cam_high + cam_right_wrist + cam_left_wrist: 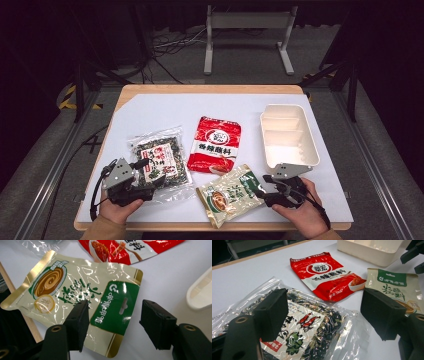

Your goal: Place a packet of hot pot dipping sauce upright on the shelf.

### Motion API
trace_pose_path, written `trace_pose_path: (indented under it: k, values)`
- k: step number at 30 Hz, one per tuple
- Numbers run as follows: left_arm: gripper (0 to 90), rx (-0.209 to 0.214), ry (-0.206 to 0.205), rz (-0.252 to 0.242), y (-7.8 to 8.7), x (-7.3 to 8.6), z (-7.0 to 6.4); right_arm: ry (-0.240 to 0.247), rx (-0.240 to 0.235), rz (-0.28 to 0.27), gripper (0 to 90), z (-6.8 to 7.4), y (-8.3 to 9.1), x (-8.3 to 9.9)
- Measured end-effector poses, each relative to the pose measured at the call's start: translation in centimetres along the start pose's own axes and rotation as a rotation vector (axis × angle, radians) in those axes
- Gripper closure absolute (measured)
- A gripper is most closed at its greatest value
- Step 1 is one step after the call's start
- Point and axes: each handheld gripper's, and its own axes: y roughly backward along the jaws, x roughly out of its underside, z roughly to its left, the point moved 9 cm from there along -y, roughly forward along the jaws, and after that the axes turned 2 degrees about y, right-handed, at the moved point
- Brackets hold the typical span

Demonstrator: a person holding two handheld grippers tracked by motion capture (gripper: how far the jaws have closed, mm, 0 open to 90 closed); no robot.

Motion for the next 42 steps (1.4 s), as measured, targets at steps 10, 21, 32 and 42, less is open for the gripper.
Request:
trace_pose_path:
  k: [10, 21, 32, 42]
  values:
    - [22.5, 0.000, -0.005, 0.002, -0.1, 0.0, 0.0, -0.051, -0.029, 0.073, 40.1, -0.1, -1.2, 1.4]
    - [22.5, -0.001, -0.011, 0.005, -0.1, 0.0, -0.3, -0.071, -0.065, 0.146, 40.1, 0.2, -2.1, 2.4]
    - [22.4, -0.006, -0.016, 0.007, -0.2, 0.0, -0.2, -0.089, -0.125, 0.117, 43.0, 0.9, -2.0, 1.9]
    - [22.2, -0.005, -0.016, 0.012, -0.4, 0.1, -0.3, -0.144, -0.245, 0.082, 54.1, 1.9, -2.2, 1.4]
